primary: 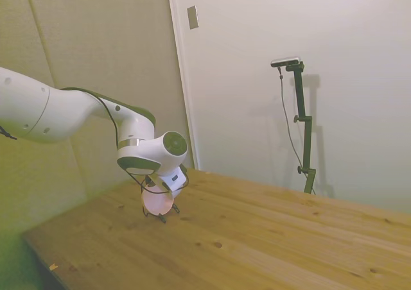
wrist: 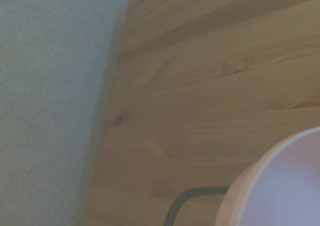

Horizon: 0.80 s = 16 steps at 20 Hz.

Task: Load the bowl

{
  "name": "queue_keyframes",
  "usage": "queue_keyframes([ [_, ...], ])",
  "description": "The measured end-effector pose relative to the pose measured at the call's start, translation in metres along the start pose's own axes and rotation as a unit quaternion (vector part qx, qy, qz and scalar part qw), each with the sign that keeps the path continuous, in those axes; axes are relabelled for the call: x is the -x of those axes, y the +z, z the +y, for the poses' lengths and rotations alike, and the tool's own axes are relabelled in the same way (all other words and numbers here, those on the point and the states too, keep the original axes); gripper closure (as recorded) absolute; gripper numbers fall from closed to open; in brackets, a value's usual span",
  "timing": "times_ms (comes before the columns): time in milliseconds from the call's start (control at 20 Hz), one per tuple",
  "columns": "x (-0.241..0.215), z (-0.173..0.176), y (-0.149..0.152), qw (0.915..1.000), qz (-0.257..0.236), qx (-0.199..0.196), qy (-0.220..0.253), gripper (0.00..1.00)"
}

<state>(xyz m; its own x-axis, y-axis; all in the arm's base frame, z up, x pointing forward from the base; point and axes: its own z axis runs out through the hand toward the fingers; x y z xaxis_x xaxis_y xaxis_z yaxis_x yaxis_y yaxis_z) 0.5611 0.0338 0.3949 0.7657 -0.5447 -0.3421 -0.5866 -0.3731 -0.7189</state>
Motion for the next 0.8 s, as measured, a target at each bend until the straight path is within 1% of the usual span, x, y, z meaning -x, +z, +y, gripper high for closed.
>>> queue_keyframes([
  [250, 0.002, -0.002, -0.003, 1.0000, 0.002, 0.000, 0.003, 0.00],
  [350, 0.006, -0.007, -0.010, 1.0000, 0.007, 0.004, 0.001, 0.00],
  [600, 0.025, -0.021, -0.046, 0.9980, 0.058, 0.022, 0.008, 0.00],
  [800, 0.039, -0.015, -0.086, 0.9916, 0.114, 0.055, 0.028, 0.00],
])
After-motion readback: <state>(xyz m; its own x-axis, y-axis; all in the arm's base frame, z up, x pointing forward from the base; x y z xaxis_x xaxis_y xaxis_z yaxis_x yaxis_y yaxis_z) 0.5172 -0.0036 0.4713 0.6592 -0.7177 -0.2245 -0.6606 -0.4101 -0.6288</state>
